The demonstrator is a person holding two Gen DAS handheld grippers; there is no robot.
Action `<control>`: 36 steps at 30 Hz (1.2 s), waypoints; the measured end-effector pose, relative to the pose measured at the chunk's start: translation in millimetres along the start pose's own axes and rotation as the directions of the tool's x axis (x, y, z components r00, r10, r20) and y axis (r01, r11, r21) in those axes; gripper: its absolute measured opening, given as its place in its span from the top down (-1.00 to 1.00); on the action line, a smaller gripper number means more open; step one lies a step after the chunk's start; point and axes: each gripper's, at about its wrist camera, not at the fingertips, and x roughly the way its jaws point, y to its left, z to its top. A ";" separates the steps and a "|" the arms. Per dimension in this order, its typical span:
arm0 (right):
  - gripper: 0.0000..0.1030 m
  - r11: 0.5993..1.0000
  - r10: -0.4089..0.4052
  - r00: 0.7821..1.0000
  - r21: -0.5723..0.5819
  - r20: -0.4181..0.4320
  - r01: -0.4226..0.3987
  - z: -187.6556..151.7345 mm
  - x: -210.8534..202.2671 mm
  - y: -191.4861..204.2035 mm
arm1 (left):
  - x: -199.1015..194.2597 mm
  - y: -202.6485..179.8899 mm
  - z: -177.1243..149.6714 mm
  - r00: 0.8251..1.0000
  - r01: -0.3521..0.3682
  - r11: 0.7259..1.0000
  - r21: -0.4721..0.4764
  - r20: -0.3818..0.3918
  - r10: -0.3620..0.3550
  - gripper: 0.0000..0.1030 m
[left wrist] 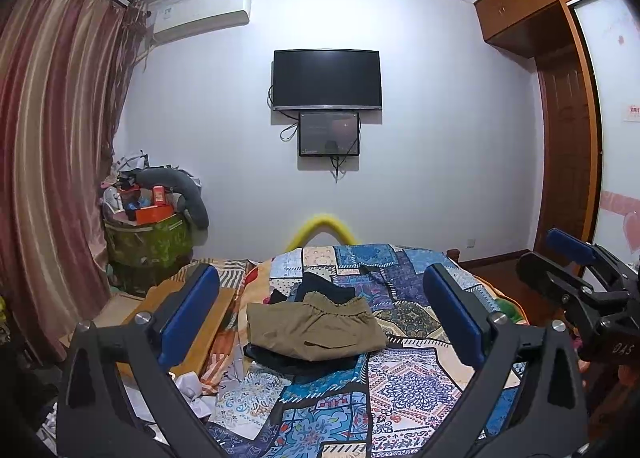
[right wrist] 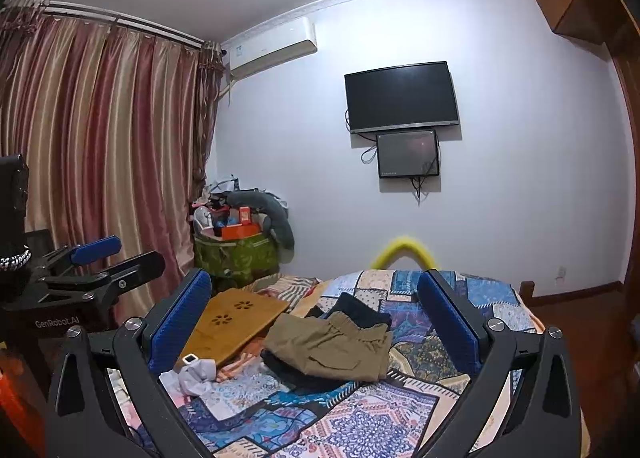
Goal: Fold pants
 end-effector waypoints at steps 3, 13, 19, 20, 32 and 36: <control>-1.00 1.000 -0.002 1.000 0.003 -0.002 0.002 -1.1 -0.4 1.1 | 0.9 0.3 -0.6 1.000 0.005 1.000 -0.002 -0.004 -0.005 -1.00; -1.00 1.000 -0.012 1.000 0.019 -0.017 0.012 -2.4 -2.1 -1.5 | 3.8 0.9 -0.2 1.000 0.009 1.000 -0.004 -0.009 -0.009 -1.00; -1.00 0.999 -0.017 1.000 0.028 -0.021 0.018 -2.8 -3.4 -1.9 | 8.1 -0.8 -1.8 1.000 0.018 1.000 0.001 -0.016 -0.018 -1.00; -1.00 0.999 -0.018 1.000 0.030 -0.021 0.018 -2.8 -3.8 -2.3 | 8.6 -1.7 -2.6 1.000 0.018 1.000 0.002 -0.017 -0.018 -1.00; -1.00 0.999 -0.026 0.999 0.043 -0.026 0.027 -3.2 -4.7 -3.7 | 13.8 -0.4 -6.2 0.999 0.036 0.999 -0.003 -0.032 -0.036 -1.00; -1.00 0.999 -0.027 0.999 0.045 -0.024 0.028 -3.5 -5.7 -3.6 | 16.6 0.5 -6.2 0.998 0.049 0.999 -0.001 -0.043 -0.049 -1.00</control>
